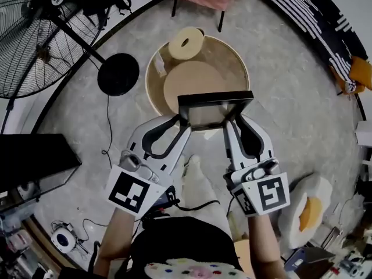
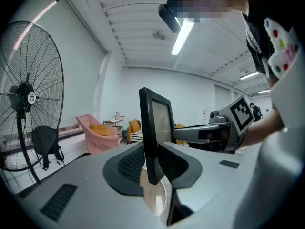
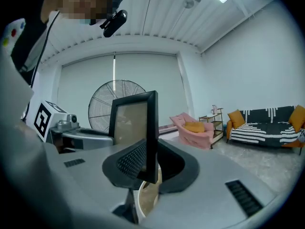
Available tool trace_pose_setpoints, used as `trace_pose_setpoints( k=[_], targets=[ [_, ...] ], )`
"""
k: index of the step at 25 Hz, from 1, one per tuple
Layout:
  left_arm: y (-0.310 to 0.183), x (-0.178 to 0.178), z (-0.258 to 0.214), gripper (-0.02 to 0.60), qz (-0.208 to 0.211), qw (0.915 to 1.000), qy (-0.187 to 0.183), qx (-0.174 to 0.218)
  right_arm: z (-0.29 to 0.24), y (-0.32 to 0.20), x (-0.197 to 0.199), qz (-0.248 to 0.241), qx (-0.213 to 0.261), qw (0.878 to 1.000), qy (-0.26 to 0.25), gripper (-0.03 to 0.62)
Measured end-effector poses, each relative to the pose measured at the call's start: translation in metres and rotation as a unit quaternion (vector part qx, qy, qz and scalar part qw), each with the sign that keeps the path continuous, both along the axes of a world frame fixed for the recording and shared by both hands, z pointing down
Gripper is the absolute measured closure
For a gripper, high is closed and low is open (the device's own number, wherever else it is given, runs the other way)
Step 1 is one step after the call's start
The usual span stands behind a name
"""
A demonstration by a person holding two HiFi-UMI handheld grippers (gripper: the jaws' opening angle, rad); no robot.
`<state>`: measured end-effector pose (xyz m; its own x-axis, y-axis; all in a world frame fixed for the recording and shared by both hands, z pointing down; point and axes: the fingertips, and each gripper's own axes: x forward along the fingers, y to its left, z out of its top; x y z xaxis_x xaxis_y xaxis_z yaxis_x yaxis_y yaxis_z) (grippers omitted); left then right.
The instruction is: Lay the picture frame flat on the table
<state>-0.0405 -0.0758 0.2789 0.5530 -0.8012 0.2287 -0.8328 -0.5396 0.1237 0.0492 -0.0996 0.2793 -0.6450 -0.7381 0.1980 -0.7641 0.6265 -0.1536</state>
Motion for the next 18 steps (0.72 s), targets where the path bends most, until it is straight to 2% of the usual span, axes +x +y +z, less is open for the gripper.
trace_pose_setpoints(
  k=[5,18],
  targets=[
    [0.002,0.003,0.031,0.482,0.003,0.9996,0.005,-0.026,0.030,0.005,0.003,0.001,-0.017,1.000,0.023,0.507],
    [0.002,0.004,0.126,0.482,0.007,0.9945,0.005,-0.105,0.126,0.006,0.004,0.007,-0.083,0.996,0.029,0.507]
  ],
)
